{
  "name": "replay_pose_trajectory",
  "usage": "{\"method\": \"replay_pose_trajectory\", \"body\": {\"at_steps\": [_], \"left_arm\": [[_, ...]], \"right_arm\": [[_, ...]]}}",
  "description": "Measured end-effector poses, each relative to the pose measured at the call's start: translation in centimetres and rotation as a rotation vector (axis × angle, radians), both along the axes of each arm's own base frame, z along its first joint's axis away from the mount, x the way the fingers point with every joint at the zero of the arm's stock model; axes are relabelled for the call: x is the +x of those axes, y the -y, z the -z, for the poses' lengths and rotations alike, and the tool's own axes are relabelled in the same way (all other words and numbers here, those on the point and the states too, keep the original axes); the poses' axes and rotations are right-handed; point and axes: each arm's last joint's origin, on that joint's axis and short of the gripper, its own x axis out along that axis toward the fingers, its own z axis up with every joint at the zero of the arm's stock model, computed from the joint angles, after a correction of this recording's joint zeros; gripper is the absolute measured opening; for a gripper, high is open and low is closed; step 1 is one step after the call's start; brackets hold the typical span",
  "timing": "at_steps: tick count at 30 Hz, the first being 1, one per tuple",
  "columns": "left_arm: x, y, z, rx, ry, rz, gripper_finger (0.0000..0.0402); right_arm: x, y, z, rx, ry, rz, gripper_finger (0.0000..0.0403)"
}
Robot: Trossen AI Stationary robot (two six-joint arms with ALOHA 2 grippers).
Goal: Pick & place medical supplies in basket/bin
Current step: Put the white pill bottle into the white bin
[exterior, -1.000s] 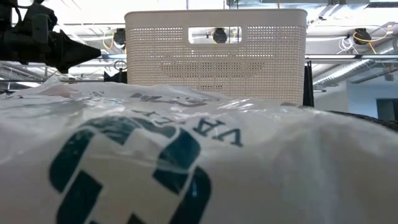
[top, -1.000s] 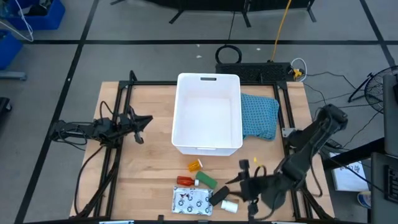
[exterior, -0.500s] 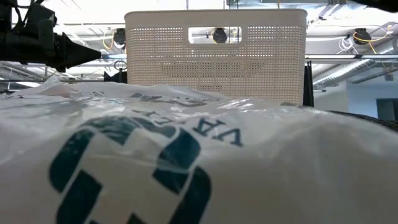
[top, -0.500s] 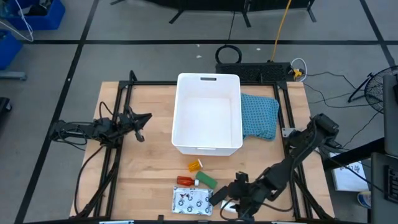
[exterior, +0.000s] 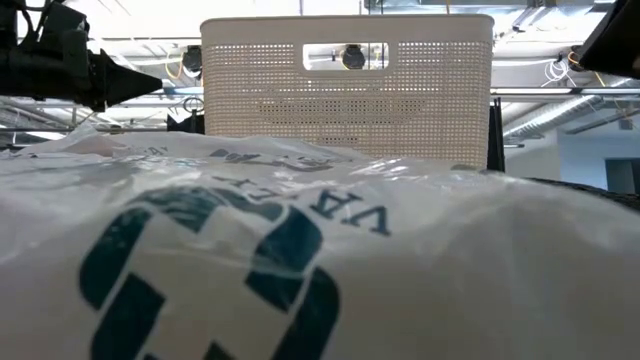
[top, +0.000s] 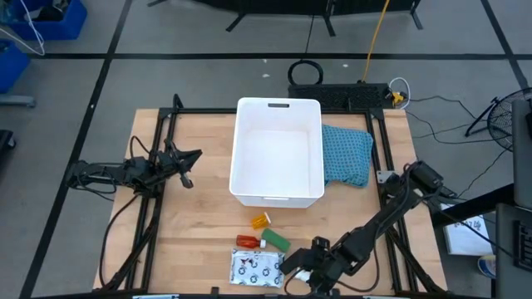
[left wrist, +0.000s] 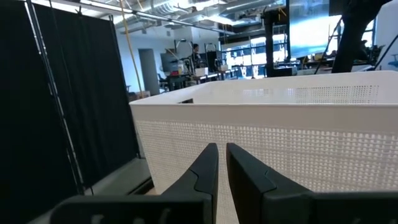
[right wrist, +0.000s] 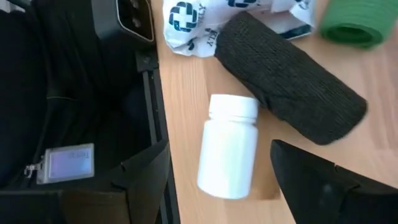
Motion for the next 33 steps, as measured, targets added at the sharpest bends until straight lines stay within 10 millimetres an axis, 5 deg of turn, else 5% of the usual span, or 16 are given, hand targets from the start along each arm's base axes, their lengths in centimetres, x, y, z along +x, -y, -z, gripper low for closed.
{"method": "replay_pose_trajectory", "body": {"at_steps": [20,33], "left_arm": [[0.0,0.0,0.1,-0.027,0.006,0.007,0.0035],[0.0,0.0,0.1,-0.026,0.006,0.008,0.0035]], "right_arm": [[0.2,-0.6,4.5,-0.090,-0.127,-0.142,0.0270],[0.3,-0.5,4.4,-0.161,-0.066,-0.246,0.0175]]}}
